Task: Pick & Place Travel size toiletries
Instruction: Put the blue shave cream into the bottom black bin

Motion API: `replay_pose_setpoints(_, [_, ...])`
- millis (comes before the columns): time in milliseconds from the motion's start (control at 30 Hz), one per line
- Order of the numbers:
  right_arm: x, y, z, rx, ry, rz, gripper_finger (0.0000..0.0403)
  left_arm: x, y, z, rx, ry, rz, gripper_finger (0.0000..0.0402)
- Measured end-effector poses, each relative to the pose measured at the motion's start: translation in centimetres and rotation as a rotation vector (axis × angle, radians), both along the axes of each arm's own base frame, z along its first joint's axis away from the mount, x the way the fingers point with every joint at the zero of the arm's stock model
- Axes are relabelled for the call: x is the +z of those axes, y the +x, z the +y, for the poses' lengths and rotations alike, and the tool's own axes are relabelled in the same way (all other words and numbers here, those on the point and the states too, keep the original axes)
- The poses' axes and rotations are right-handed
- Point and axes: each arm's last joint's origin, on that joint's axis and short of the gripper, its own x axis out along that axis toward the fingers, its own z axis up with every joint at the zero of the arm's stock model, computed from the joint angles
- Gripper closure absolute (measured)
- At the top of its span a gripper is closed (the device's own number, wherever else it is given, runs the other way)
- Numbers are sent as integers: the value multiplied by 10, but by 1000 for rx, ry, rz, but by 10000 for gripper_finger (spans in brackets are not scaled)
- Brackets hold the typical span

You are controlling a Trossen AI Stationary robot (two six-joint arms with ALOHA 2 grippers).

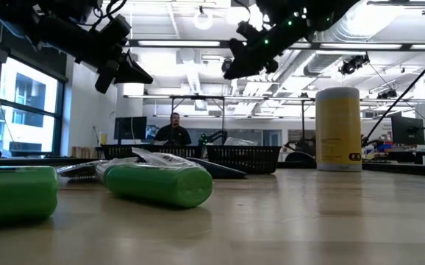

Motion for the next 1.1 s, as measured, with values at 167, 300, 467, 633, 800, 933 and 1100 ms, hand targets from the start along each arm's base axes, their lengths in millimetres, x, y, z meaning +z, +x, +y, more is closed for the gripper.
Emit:
replay_pose_setpoints(167, [1,5,21,88,27,16,365,0,0,0,-8,-1,1,402])
replay_pose_setpoints(300, [-4,8,38,116,82,45,392,0,1,-2,-73,-15,-4,402])
replay_pose_setpoints(467, [-7,13,58,153,130,53,400,0,2,-4,-158,-41,-13,402])
replay_pose_setpoints(633, [-6,17,78,172,154,31,400,-1,2,-5,-164,-54,-14,402])
replay_pose_setpoints(800, [-7,21,104,183,178,25,400,-1,2,-5,-165,-56,-10,402])
replay_pose_setpoints(933, [-9,21,128,194,187,37,400,-3,2,-5,-162,-75,3,402])
replay_pose_setpoints(1100, [-10,20,152,196,208,37,400,-3,2,-5,-163,-119,-17,402])
